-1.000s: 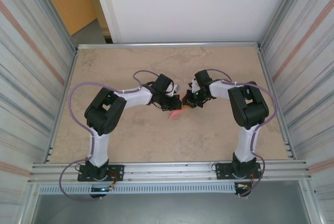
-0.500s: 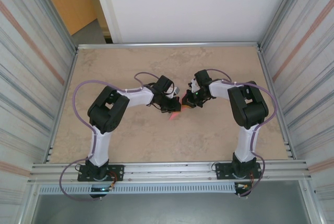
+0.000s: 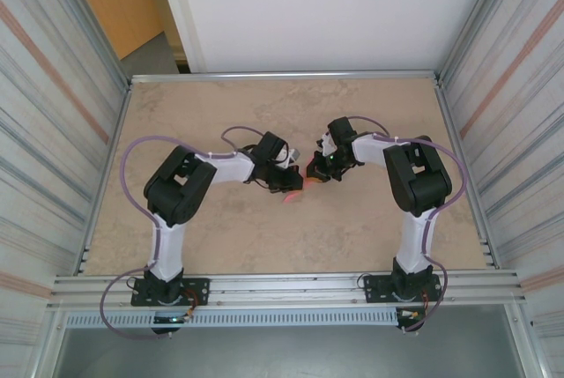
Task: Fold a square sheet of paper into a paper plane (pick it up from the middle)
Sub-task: Fold the wing for the fifth time at the center of the table.
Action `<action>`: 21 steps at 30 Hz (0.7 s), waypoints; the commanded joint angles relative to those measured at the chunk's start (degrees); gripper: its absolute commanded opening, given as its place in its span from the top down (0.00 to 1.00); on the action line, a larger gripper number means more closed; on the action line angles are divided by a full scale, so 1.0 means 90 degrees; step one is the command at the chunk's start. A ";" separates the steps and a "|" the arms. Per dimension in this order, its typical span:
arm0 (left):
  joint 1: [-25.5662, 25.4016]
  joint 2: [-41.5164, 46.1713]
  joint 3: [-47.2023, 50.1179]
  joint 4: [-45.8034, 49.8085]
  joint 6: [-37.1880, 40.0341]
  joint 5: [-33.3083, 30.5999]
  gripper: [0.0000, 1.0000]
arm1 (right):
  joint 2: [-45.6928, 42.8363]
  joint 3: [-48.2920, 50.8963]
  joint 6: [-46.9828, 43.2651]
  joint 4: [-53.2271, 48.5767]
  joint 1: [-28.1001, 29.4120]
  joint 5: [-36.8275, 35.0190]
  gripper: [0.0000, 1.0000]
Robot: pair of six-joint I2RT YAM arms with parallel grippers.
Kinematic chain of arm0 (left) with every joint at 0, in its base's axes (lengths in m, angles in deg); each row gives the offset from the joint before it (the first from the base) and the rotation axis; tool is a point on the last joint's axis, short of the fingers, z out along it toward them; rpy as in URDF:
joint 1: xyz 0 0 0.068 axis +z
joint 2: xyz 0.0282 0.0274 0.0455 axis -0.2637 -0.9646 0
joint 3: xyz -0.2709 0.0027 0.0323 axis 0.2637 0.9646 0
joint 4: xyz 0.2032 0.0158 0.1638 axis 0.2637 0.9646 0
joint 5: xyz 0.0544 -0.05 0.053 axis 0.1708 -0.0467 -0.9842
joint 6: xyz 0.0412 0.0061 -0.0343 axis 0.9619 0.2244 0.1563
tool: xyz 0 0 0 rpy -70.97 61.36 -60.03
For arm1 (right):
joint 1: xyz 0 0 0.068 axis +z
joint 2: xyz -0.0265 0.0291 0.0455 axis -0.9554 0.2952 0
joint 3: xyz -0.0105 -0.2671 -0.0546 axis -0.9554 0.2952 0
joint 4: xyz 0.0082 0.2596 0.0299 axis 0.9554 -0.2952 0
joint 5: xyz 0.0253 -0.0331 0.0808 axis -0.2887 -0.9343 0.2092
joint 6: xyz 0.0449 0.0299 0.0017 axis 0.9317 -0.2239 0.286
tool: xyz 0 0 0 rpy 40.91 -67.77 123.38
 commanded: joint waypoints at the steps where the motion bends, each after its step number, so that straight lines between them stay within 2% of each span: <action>1: 0.0034 0.0153 0.0557 0.0820 0.0007 0.0034 0.95 | 0.0536 0.0180 -0.0203 -0.0677 -0.0066 -0.1017 0.90; 14: -0.0043 0.1153 0.1797 0.1560 0.0366 -0.0395 0.95 | 0.0554 0.0126 -0.0219 -0.0735 -0.0045 -0.0978 0.90; 21: -0.0053 0.2047 0.1655 0.1558 0.0461 -0.0561 0.95 | 0.0309 0.0133 -0.0254 -0.0587 0.0184 -0.0604 0.90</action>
